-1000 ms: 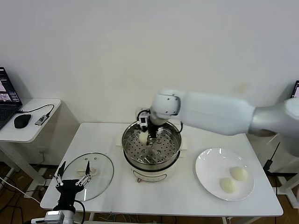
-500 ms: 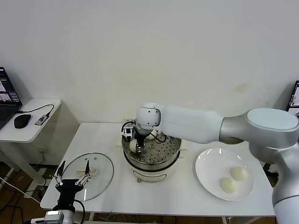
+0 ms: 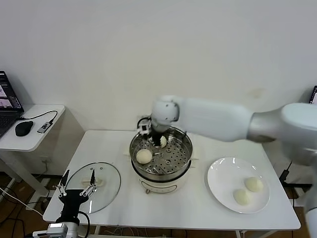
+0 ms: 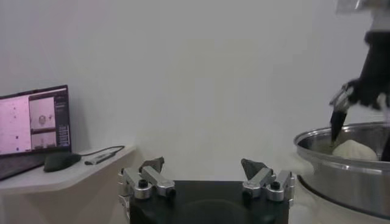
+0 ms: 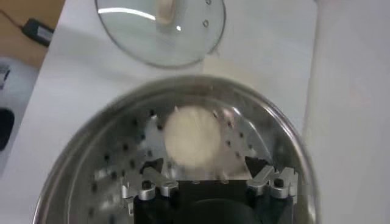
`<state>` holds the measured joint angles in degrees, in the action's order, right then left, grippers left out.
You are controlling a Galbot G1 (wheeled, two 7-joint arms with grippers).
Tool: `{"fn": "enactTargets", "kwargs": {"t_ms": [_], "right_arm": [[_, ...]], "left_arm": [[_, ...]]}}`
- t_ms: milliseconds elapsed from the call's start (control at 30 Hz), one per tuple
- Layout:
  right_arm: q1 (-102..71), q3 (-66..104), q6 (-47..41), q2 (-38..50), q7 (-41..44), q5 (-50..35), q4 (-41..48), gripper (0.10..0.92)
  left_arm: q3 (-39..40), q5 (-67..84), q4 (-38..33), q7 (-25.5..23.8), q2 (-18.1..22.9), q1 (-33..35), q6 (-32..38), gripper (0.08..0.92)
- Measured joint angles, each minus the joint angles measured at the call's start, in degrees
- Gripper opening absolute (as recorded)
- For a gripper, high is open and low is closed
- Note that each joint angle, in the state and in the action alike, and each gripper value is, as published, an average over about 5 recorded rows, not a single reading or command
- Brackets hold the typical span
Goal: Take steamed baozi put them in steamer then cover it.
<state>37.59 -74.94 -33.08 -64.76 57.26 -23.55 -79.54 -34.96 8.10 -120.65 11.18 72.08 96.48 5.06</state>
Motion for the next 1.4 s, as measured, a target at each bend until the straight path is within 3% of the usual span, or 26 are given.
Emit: {"fn": "enactTargets", "kwargs": {"t_ms": [400, 767, 1067, 1400], "right_arm": [[3.7, -2.4, 9.9, 23.2, 8.1, 9.4, -13.7, 0.823], [-11.1, 6.9, 14.0, 40.3, 8.6, 20.3, -19.6, 0.823], [-28.5, 17.0, 15.5, 46.9, 6.9, 27.5, -20.2, 0.823], [-38.5, 22.2, 16.3, 47.7, 4.7, 31.2, -18.7, 0.823]], "left_arm": [[1.2, -0.9, 0.1, 0.0, -0.2, 0.2, 0.0, 0.823], [2.3, -2.5, 0.6, 0.2, 0.3, 0.5, 0.0, 0.823], [2.5, -3.1, 1.0, 0.3, 0.8, 0.5, 0.0, 0.823], [2.5, -3.5, 1.2, 0.3, 1.2, 0.8, 0.2, 0.823]]}}
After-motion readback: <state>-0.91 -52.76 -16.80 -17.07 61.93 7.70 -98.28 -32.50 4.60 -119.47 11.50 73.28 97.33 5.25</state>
